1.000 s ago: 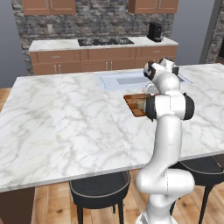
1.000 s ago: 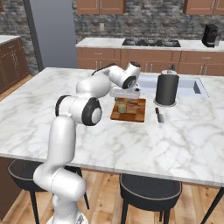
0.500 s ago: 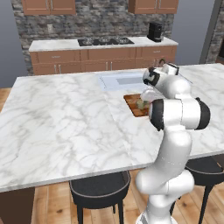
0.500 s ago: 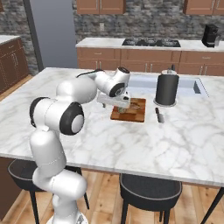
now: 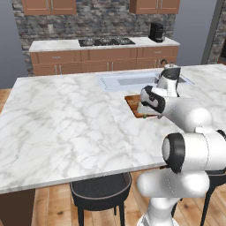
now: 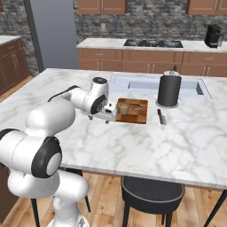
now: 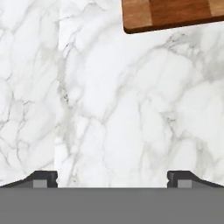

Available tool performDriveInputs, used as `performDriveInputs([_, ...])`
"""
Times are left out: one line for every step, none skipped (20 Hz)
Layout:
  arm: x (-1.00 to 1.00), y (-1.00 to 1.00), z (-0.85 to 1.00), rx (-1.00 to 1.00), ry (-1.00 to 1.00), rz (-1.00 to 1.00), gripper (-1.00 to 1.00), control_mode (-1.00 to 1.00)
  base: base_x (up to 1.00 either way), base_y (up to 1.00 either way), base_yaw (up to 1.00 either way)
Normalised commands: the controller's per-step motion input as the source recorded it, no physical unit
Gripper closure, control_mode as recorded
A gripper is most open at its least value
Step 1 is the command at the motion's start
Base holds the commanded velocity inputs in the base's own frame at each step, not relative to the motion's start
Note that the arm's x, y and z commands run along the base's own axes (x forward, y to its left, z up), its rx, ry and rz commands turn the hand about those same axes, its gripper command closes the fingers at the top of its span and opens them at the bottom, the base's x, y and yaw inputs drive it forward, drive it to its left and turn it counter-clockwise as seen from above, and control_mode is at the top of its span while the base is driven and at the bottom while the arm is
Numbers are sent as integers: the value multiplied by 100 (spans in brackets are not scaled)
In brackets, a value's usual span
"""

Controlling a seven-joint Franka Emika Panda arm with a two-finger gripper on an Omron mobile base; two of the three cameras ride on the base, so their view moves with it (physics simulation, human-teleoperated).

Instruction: Retrieve the sausage and cheese from the fridge and place them on the cutting board on the counter.

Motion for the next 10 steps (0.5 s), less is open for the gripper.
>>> performDriveInputs([-100, 46, 14, -17, -7, -22, -100, -100, 0, 0, 0])
performDriveInputs([-100, 37, 16, -14, -8, -21, -100, -100, 0, 0, 0])
performDriveInputs([-100, 31, 11, -12, -7, -18, -100, -100, 0, 0, 0])
performDriveInputs([-100, 22, 14, -10, -5, -16, -100, -100, 0, 0, 0])
performDriveInputs([-100, 14, 26, -8, -2, -14, -100, -100, 0, 0, 0])
performDriveInputs([-100, 8, 37, -6, 0, -13, -100, -100, 0, 0, 0])
performDriveInputs([-100, 4, 51, -6, 0, -10, -100, -100, 0, 0, 0])
performDriveInputs([-100, 0, 53, -6, 0, -8, -100, -100, 0, 0, 0])
performDriveInputs([-100, 0, 41, -4, 0, -6, -100, -100, 0, 0, 0])
performDriveInputs([-100, 0, 34, -4, 0, -4, -100, -100, 0, 0, 0])
